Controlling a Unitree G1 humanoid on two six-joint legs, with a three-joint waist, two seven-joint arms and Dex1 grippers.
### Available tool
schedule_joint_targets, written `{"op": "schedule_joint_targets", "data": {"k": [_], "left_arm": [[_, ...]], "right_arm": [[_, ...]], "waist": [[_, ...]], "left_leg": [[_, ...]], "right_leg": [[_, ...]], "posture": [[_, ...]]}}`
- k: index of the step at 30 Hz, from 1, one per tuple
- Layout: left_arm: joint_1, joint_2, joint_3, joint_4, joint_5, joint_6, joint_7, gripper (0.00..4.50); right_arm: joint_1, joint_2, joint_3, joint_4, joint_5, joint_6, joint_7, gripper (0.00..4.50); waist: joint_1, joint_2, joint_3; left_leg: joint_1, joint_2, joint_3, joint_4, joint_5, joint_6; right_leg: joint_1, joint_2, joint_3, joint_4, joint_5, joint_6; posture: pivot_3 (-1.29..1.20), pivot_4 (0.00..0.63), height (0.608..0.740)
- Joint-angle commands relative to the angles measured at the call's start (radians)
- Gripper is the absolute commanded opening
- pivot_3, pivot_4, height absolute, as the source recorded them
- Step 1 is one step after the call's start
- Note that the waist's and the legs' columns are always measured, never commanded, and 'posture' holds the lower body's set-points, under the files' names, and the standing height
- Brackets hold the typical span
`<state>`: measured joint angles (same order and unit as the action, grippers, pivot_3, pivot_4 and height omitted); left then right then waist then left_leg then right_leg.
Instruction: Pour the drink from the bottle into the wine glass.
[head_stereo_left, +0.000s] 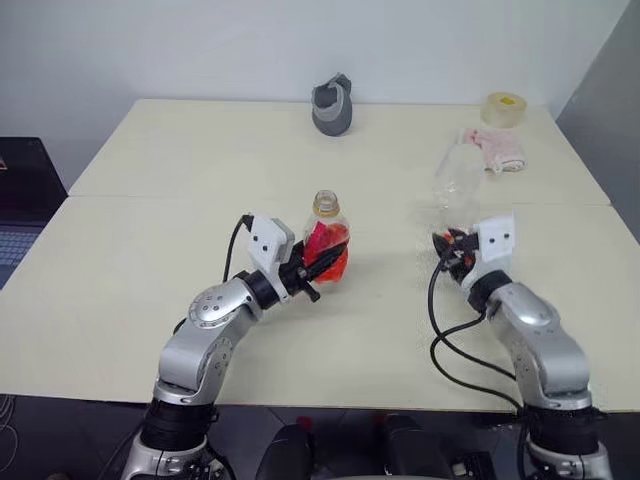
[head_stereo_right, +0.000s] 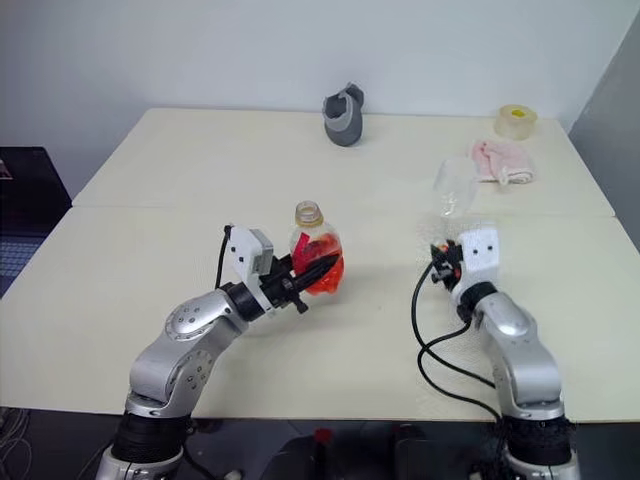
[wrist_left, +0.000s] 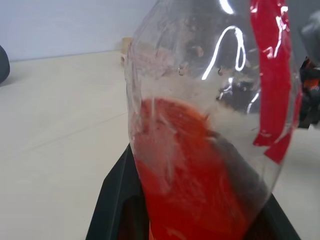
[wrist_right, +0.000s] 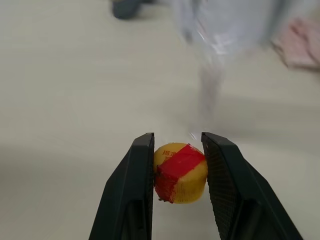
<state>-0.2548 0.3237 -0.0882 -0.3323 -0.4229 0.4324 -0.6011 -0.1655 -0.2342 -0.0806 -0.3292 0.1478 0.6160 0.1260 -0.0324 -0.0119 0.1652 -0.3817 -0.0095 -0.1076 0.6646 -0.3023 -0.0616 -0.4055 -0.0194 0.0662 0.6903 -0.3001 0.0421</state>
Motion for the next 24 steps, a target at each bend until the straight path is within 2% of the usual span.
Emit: {"op": "schedule_joint_targets", "data": {"k": [1,8,16,18,21,24], "left_arm": [[-0.021,-0.002,-0.019,-0.030,-0.006,-0.031,-0.032,1.22],[-0.057,0.000,-0.002,0.013,-0.005,-0.035,-0.039,1.22],[-0.053,0.002,0.021,0.027,0.010,-0.039,-0.006,1.22],[-0.051,0.008,0.026,0.026,0.017,-0.042,-0.004,1.22],[-0.047,0.017,0.036,0.023,0.020,-0.046,-0.003,1.22],[-0.066,0.021,0.063,0.033,0.018,-0.035,0.019,1.22]], "right_arm": [[-0.002,0.015,-0.032,0.028,-0.024,-0.032,-0.046,1.16],[-0.046,0.077,-0.067,0.121,0.003,-0.067,-0.077,1.16],[-0.053,0.066,-0.064,0.060,-0.011,0.010,-0.085,3.92],[-0.069,0.071,-0.083,0.031,0.017,0.032,-0.083,4.46],[-0.097,0.060,-0.112,-0.016,0.071,0.089,-0.055,4.46],[-0.111,0.001,-0.109,-0.090,0.125,0.161,0.015,4.46]], "waist": [[-0.002,0.000,0.000],[-0.005,0.000,0.000],[-0.004,0.000,0.000],[-0.004,0.000,0.000],[-0.004,0.000,0.000],[-0.004,0.000,0.000]], "left_leg": [[0.000,0.000,0.000,0.000,0.000,0.000],[0.001,0.001,0.002,0.000,0.000,0.000],[0.001,0.001,0.002,0.000,0.000,0.001],[0.001,0.001,0.001,0.000,0.000,0.001],[0.001,0.001,0.001,0.000,0.000,0.001],[0.001,0.001,0.001,0.000,-0.001,0.001]], "right_leg": [[0.000,0.000,0.000,0.000,0.000,0.000],[0.000,0.002,0.000,0.002,0.000,0.000],[0.000,0.002,0.000,0.001,0.000,0.000],[0.000,0.002,0.000,0.001,0.000,0.000],[0.000,0.002,0.000,0.001,0.000,0.000],[0.000,0.002,0.000,0.001,0.000,0.000]], "posture": [[0.00,0.150,0.740],[0.00,0.150,0.740],[0.00,0.150,0.740],[0.00,0.150,0.740],[0.00,0.150,0.740],[0.00,0.150,0.740]]}}
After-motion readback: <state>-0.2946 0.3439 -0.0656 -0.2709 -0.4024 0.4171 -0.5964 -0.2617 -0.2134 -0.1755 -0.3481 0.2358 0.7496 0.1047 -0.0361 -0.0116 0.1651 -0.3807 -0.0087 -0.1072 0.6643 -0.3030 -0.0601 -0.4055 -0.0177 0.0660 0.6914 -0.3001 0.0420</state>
